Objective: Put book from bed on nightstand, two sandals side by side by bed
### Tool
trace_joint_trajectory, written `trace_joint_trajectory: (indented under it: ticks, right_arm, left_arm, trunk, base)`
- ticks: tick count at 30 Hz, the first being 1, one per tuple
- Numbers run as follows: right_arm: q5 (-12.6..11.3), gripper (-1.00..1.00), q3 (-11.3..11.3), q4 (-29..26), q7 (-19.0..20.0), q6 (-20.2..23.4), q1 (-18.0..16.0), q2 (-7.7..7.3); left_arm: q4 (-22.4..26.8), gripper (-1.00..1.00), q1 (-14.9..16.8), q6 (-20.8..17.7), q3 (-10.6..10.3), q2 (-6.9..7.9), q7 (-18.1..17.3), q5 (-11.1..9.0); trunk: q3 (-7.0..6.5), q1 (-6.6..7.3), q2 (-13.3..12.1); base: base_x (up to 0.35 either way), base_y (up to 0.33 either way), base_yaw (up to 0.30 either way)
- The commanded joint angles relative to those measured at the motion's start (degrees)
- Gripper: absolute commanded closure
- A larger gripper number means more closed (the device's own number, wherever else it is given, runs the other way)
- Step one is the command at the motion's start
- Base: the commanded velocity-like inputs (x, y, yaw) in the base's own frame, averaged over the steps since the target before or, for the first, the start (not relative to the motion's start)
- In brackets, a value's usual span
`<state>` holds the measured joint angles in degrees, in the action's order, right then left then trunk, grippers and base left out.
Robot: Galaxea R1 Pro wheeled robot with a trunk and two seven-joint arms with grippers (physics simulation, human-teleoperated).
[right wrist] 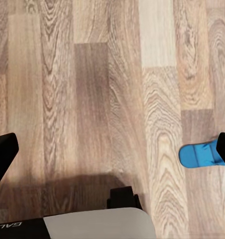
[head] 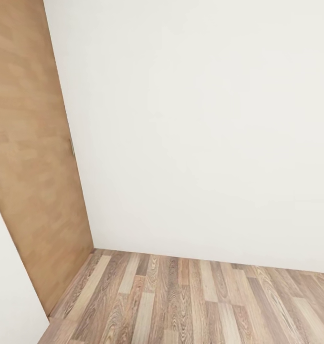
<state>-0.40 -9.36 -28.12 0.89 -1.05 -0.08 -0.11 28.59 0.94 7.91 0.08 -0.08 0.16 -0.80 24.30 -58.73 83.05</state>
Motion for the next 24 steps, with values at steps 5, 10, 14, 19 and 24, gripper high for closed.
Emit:
trace_joint_trajectory:
  ticks: [5, 10, 14, 19, 24]
  right_arm:
    - [-0.1, -1.0, -0.1, 0.0, 0.1, -0.1, 0.0, 0.02]
    - [-0.1, -1.0, -0.1, 0.0, 0.1, -0.1, 0.0, 0.02]
    - [-0.1, -1.0, -0.1, 0.0, 0.1, -0.1, 0.0, 0.02]
    - [0.0, -1.0, -0.1, -0.1, 0.1, -0.1, 0.0, 0.02]
    - [0.0, -1.0, -0.1, 0.0, 0.1, -0.1, 0.0, 0.02]
  left_arm:
    - [0.0, -1.0, 0.0, 0.2, 0.0, -0.01, 0.0, -0.1]
    - [0.0, -1.0, 0.0, 0.2, 0.0, -0.01, 0.0, -0.1]
    - [0.0, -1.0, 0.0, 0.2, 0.0, -0.01, 0.0, -0.1]
    - [0.0, -1.0, 0.0, 0.2, 0.0, -0.01, 0.0, -0.1]
    - [0.0, -1.0, 0.0, 0.2, 0.0, -0.01, 0.0, -0.1]
  trunk:
    - [0.06, 0.0, 0.0]
    - [0.06, 0.0, 0.0]
    - [0.09, 0.0, 0.0]
    - [0.1, 0.0, 0.0]
    - [0.1, 0.0, 0.0]
  base:
    - [0.001, 0.0, -0.052]
    - [0.0, 0.0, -0.125]
    - [0.003, 0.0, -0.194]
    - [0.142, 0.0, -0.092]
    - [0.301, 0.0, -0.015]
